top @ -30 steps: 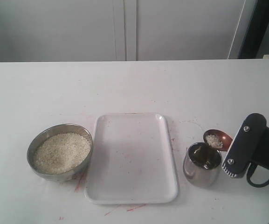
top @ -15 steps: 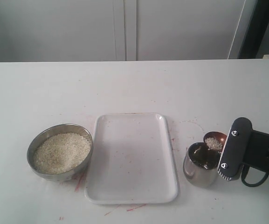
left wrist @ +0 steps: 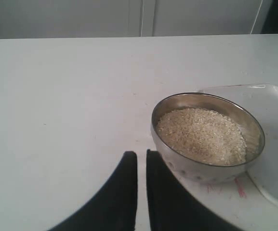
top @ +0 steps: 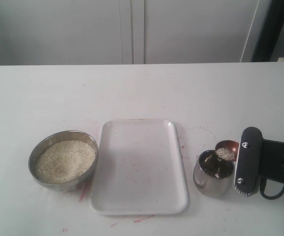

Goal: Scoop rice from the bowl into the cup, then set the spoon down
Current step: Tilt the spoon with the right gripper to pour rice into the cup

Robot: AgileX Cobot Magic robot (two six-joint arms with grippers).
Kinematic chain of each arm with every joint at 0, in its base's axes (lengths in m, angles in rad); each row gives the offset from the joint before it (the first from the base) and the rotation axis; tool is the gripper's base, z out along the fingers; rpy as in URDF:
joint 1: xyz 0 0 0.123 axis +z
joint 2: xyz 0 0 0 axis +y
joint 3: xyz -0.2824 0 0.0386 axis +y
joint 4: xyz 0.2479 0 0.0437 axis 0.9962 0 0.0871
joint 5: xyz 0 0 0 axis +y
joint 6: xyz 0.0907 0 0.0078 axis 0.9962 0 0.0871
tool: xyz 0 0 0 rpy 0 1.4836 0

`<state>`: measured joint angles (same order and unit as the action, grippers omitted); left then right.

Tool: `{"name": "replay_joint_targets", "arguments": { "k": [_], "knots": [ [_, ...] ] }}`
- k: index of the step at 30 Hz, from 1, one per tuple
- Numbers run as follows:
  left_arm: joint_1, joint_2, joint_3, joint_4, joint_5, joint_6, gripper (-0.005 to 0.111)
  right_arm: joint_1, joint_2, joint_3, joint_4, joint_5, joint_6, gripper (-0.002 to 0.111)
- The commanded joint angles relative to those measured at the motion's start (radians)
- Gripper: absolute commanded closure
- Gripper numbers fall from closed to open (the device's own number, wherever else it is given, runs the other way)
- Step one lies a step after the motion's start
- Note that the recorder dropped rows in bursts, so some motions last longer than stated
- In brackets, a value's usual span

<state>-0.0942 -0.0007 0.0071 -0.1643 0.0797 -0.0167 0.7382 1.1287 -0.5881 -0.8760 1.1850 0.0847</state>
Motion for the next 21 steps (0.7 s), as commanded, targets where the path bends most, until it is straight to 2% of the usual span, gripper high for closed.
{"name": "replay_joint_targets", "arguments": {
  "k": [1,21],
  "knots": [
    [0.002,0.001,-0.007,-0.007,-0.003,-0.002,0.092,-0.004,0.001,0.001,-0.034,-0.004,-0.053,0.108],
    [0.002,0.001,-0.007,-0.007,-0.003,-0.002,0.092,-0.004,0.001,0.001,-0.133,-0.001,-0.220,0.108]
  ]
}}
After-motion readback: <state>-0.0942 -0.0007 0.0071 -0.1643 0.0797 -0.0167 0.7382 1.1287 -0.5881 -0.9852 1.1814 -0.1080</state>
